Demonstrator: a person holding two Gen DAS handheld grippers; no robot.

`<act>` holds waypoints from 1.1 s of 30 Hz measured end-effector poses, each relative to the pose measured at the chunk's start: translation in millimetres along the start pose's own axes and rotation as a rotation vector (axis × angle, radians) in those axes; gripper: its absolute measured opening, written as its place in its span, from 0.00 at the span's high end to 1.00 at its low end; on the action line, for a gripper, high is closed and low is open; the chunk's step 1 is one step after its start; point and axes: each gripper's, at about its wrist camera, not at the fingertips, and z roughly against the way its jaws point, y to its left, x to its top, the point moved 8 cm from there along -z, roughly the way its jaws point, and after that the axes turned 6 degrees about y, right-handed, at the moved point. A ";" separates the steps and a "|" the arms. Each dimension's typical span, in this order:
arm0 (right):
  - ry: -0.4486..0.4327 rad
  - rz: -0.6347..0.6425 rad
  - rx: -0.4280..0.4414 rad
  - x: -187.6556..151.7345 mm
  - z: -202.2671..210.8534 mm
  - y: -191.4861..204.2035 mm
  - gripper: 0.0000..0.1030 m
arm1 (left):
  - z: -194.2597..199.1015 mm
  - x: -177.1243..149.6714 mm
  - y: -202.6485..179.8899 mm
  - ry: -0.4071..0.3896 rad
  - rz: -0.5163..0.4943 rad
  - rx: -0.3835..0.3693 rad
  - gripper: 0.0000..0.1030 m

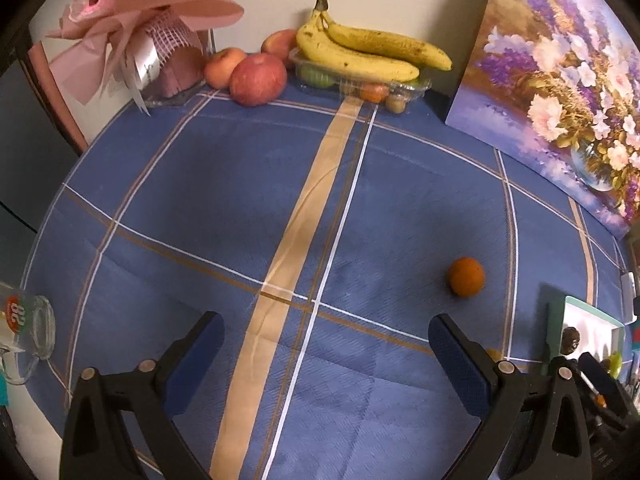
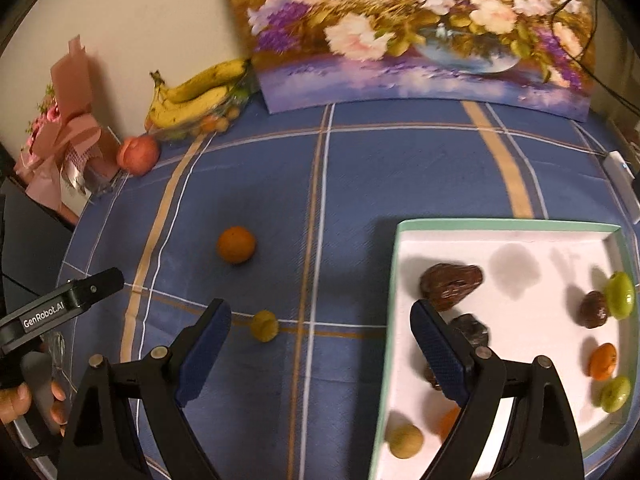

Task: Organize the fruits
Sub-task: 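Move left tool to a tangerine while right tool moves to small tan fruit, then close left tool on the tangerine while right tool grasps the tan fruit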

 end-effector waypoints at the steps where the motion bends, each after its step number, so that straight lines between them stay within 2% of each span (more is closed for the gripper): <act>1: 0.007 0.002 0.003 -0.7 -3.4 2.0 0.11 | -2.8 0.5 0.9 0.007 0.002 -0.002 0.00; 6: 0.066 0.013 0.000 -7.2 -25.3 8.8 0.13 | -13.7 -0.2 0.6 0.035 0.008 -0.017 0.00; 10: 0.085 0.036 0.008 -9.7 -35.5 17.6 0.23 | -21.9 -1.7 -1.3 0.058 0.003 -0.010 0.00; 14: 0.096 0.062 0.018 -12.6 -42.6 24.9 0.26 | -23.8 -0.7 -0.1 0.058 0.000 0.013 0.00; 23: 0.137 0.063 0.045 -15.9 -60.0 31.8 0.39 | -30.0 -0.2 -1.3 0.074 0.007 0.000 0.00; 33: 0.137 0.099 0.070 -16.9 -65.3 44.9 0.66 | -32.5 -1.0 -4.7 0.073 0.006 -0.010 0.00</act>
